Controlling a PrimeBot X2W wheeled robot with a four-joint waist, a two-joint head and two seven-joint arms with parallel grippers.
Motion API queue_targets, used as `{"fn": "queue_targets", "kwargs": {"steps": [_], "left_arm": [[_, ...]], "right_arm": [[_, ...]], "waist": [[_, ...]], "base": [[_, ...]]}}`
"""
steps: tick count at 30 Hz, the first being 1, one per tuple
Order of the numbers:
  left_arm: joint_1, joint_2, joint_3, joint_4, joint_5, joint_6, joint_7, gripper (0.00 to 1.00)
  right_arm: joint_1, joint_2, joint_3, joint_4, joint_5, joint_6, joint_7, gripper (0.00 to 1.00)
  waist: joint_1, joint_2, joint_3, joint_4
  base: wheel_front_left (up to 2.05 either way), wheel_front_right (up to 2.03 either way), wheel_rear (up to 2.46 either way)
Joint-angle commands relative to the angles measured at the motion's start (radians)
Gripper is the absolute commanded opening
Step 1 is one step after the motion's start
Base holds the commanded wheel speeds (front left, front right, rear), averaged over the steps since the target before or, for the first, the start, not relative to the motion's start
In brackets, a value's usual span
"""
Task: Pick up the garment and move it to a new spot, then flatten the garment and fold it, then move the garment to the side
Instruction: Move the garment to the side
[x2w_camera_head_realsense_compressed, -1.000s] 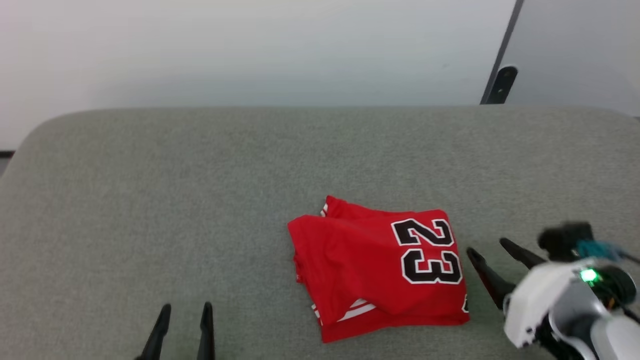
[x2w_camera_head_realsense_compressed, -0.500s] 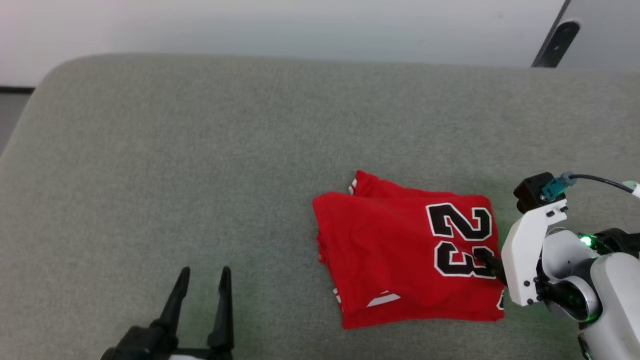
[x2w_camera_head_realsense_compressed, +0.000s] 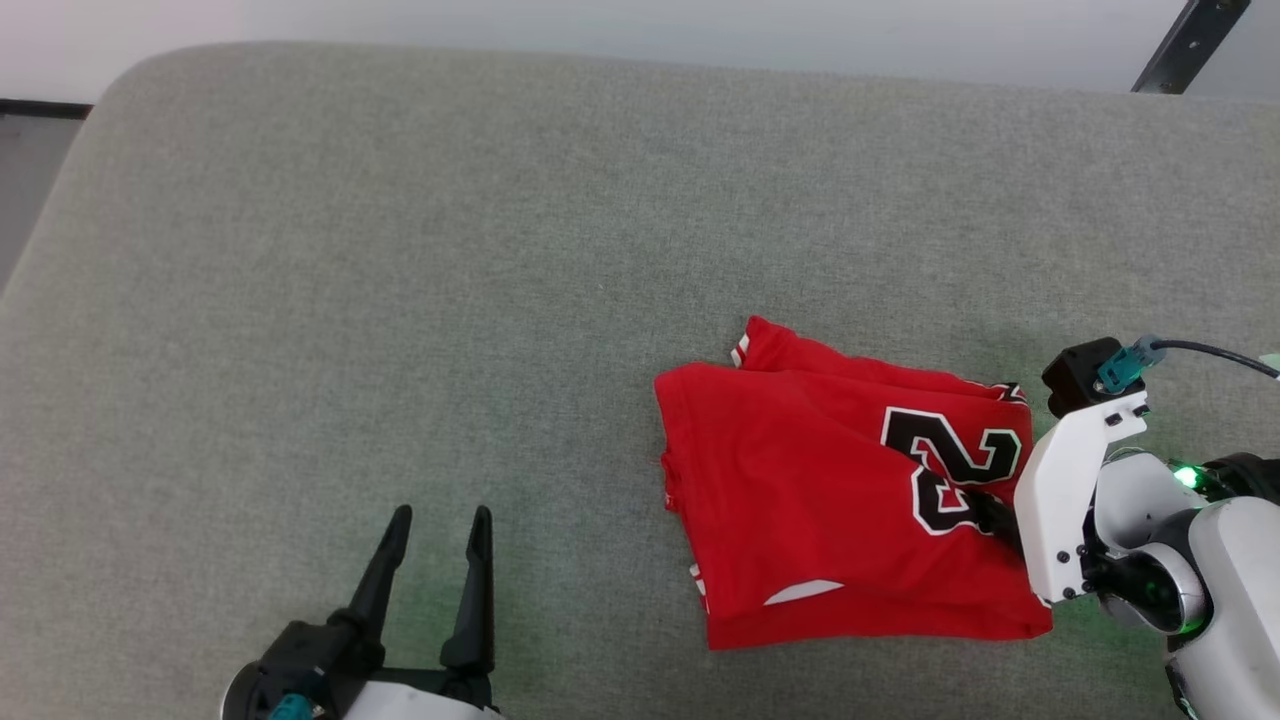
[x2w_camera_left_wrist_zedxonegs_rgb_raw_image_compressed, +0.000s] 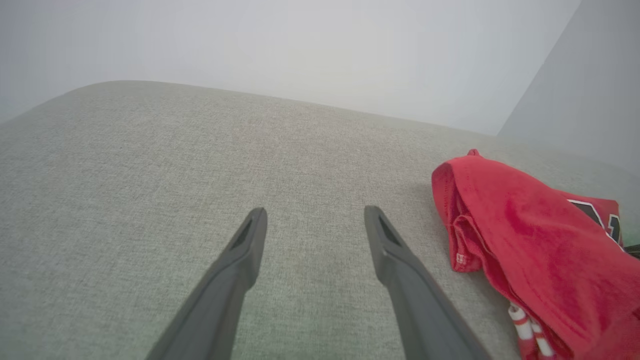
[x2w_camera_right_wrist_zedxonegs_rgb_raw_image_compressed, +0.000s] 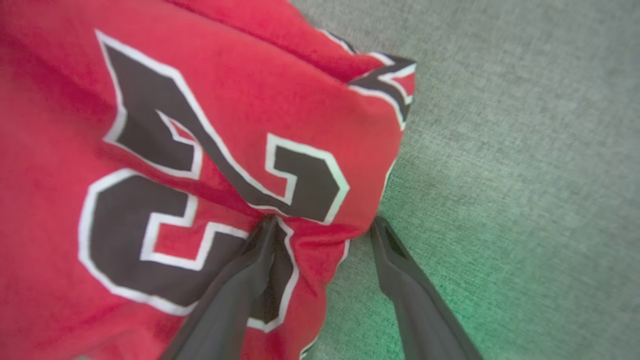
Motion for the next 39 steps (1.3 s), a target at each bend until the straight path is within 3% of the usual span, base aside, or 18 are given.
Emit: {"fn": "queue_targets", "kwargs": {"steps": [1,7,14,18,25,31,39], "left_arm": [[-0.009,-0.002,0.0,0.004,-0.002,-0.001,0.0,1.0],[-0.012,-0.002,0.001,0.013,0.013,-0.007,0.0,1.0],[-0.015,-0.001,0.009,0.009,0.02,-0.014,0.0,1.0],[-0.023,-0.001,0.02,0.004,0.026,-0.019,0.0,1.0],[-0.046,0.012,0.035,-0.014,0.052,-0.03,0.0,1.0],[-0.067,0.02,0.046,-0.047,0.077,-0.033,0.0,1.0],[-0.098,0.036,0.044,-0.082,0.093,-0.036,0.0,1.0]], "right_arm": [[0.077,0.045,0.065,0.047,0.021,0.009,0.012,0.0],[0.071,0.033,0.04,0.037,0.048,0.008,-0.055,0.0],[0.079,0.018,-0.057,-0.02,0.084,0.005,-0.169,0.0],[0.108,-0.039,-0.096,-0.067,0.117,0.005,-0.183,0.0],[0.146,-0.181,-0.254,-0.092,0.139,0.005,-0.202,0.0],[0.113,-0.277,-0.388,-0.035,0.099,0.005,-0.232,0.0],[-0.017,-0.342,-0.48,0.124,0.011,0.005,-0.323,0.0]], "waist": [[0.0,0.0,-0.006,-0.003],[0.0,0.0,-0.033,-0.021],[0.0,0.0,-0.049,-0.075],[0.0,0.0,-0.041,-0.116],[0.0,0.0,-0.012,-0.161],[0.0,0.0,0.021,-0.182],[0.0,0.0,0.086,-0.175]], "base": [[0.0,0.0,0.0],[0.0,0.0,0.0],[0.0,0.0,0.0],[0.0,0.0,0.0],[0.0,0.0,0.0],[0.0,0.0,0.0],[0.0,0.0,0.0]]}}
